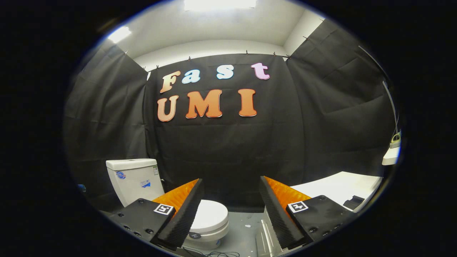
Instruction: Open the toilet lid.
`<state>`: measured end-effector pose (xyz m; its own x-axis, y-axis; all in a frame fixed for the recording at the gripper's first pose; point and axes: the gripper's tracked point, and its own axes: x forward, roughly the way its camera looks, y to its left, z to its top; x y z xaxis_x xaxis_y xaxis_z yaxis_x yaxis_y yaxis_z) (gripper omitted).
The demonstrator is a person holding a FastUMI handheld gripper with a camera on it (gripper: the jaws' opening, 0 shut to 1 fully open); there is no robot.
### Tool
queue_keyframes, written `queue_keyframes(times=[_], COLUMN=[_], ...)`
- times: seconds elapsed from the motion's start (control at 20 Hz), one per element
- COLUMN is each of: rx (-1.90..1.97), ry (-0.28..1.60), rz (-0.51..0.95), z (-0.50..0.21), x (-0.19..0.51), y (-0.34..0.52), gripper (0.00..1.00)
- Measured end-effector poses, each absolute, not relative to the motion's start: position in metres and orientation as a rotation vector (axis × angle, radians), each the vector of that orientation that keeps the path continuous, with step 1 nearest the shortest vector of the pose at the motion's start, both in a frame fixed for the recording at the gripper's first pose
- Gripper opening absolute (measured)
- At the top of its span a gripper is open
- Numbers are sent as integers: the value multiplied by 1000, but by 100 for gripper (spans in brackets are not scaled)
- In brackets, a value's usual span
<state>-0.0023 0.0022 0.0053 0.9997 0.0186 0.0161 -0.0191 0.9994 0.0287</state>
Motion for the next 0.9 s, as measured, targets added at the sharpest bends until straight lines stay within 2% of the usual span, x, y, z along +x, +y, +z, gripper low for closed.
queue_keyframes(times=[0.6, 0.9], rx=[40, 256], ry=[-29, 14], rz=[37, 56], z=[9, -21], x=[4, 29], y=[28, 81], gripper=[100, 98])
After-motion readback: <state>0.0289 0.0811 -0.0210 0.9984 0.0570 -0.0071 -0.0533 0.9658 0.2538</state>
